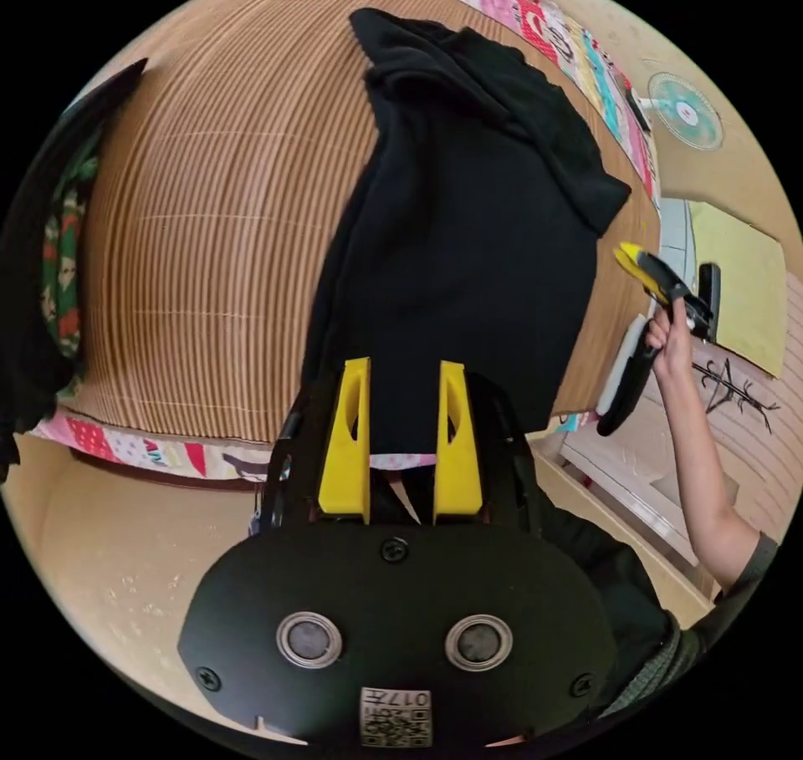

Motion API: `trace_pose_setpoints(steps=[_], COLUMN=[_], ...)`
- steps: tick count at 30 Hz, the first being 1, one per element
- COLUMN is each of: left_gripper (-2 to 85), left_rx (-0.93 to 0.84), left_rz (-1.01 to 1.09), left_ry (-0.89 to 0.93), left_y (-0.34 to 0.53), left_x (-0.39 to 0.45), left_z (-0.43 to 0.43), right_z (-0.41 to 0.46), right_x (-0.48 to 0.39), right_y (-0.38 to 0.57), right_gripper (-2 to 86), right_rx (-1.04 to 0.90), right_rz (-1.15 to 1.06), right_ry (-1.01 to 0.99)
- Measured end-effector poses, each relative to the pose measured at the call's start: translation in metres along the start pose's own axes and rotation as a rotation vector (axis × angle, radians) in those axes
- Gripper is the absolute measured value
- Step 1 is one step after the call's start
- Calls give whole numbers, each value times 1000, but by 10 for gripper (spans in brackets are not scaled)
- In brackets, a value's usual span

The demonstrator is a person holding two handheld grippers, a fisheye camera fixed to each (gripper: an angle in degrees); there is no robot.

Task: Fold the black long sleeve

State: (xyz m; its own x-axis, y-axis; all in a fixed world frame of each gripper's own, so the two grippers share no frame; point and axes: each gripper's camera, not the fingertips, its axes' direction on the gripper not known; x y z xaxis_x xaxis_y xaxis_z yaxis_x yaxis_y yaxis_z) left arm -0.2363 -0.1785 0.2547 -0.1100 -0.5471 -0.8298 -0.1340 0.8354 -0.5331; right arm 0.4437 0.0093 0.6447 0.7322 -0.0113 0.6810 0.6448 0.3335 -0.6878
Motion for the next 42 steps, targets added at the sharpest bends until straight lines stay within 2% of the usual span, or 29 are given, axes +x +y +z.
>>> trace_pose_setpoints(steps=[4, 11, 15, 18, 20, 21, 23, 24, 25, 26, 28, 33, 35, 38, 39, 41, 42], left_gripper=[136, 134, 100, 55, 38, 38, 37, 36, 36, 36, 36, 34, 35, 35, 36, 37, 37], left_rx=[-111, -323, -389, -513, -613, -638, -746, -750, -725, -673, -604, -526, -371, -127, -90, -5, 14], left_rz=[6, 197, 200, 138, 198, 231, 358, 391, 456, 519, 575, 622, 679, 652, 621, 425, 360], left_ry=[-93, -235, -271, -127, 68, 134, 427, 501, 636, 719, 815, 1239, 1446, 1514, 1522, 1532, 1523], left_y=[-10, -5, -12, -30, -44, -46, -52, -53, -54, -55, -54, -40, -39, -61, -69, -108, -117], left_x=[-38, -54, -70, -95, -104, -104, -102, -103, -105, -112, -126, -164, -166, -173, -176, -190, -194], left_z=[-2, 7, -5, -11, -22, -27, -59, -71, -101, -133, -177, -250, -284, -306, -305, -283, -276], right_z=[21, 58, 66, 68, 58, 49, 31, 16, -6, -19, -71, -153, -170, -185, -184, -176, -168], right_x=[58, 80, 77, 90, 101, 109, 123, 132, 141, 145, 160, 171, 167, 169, 177, 196, 211], right_y=[72, 145, 153, 156, 156, 156, 158, 162, 168, 171, 185, 221, 224, 212, 200, 177, 163], right_gripper=[116, 137, 131, 80, 49, 35, 25, 20, 17, 16, 13, 12, 12, 11, 12, 12, 12], right_rx=[-105, -347, -420, -457, -454, -441, -413, -379, -307, -264, -80, 328, 417, 587, 645, 718, 759], right_rz=[208, 302, 311, 339, 364, 361, 321, 280, 235, 216, 133, -100, -173, -161, -97, 83, 250], right_ry=[9, 79, 99, 77, 74, -10, -230, -431, -591, -659, -921, -1358, -1415, -1436, -1418, -1353, -1287])
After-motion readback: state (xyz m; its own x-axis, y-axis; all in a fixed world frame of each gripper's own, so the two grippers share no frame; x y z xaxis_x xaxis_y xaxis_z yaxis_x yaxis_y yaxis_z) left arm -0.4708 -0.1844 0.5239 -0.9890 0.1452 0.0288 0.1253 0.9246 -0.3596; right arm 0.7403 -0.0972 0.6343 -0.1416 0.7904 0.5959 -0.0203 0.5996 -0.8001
